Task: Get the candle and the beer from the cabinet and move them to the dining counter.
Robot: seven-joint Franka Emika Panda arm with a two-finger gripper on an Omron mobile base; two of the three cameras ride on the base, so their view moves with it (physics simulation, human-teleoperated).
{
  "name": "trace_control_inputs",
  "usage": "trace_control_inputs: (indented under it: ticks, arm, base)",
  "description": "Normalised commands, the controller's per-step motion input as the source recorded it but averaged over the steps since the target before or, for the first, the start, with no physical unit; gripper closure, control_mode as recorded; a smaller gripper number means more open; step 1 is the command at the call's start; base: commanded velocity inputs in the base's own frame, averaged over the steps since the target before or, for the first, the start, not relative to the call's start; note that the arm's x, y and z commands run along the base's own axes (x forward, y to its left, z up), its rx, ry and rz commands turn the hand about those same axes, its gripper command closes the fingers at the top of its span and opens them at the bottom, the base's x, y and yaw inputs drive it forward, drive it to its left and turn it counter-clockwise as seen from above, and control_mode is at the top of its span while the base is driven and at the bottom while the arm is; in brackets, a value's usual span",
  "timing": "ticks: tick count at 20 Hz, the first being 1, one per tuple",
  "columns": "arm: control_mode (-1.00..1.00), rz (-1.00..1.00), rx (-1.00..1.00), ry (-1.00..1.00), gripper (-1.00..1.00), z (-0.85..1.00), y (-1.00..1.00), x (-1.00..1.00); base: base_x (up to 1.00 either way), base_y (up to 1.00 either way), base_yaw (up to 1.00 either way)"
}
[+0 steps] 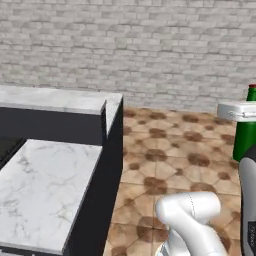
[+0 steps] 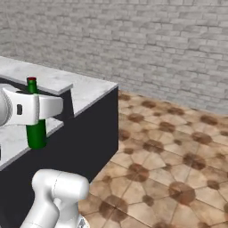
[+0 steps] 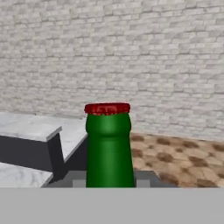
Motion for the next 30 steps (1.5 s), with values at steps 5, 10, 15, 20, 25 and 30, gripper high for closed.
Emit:
trace_control_inputs:
  ticks: [5,10,15,20,25,30]
  arm:
    - [1.0,0.0,0.0,0.0,1.0,0.0,0.0,0.0]
    - [1.0,0.0,0.0,0.0,1.0,0.0,0.0,0.0]
    - [1.0,0.0,0.0,0.0,1.0,0.0,0.0,0.0]
    - [1.0,0.0,0.0,0.0,1.0,0.0,0.0,0.0]
    - [1.0,0.0,0.0,0.0,1.0,0.0,0.0,0.0]
    - [1.0,0.0,0.0,0.0,1.0,0.0,0.0,0.0]
  base:
    - [0.79,-1.0,0.0]
    - [0.78,-0.89,0.01]
    - [0.78,-0.77,0.03]
    - [0.83,-0.71,0.03]
    - [0.99,-0.69,0.03]
    - [1.0,-0.46,0.05]
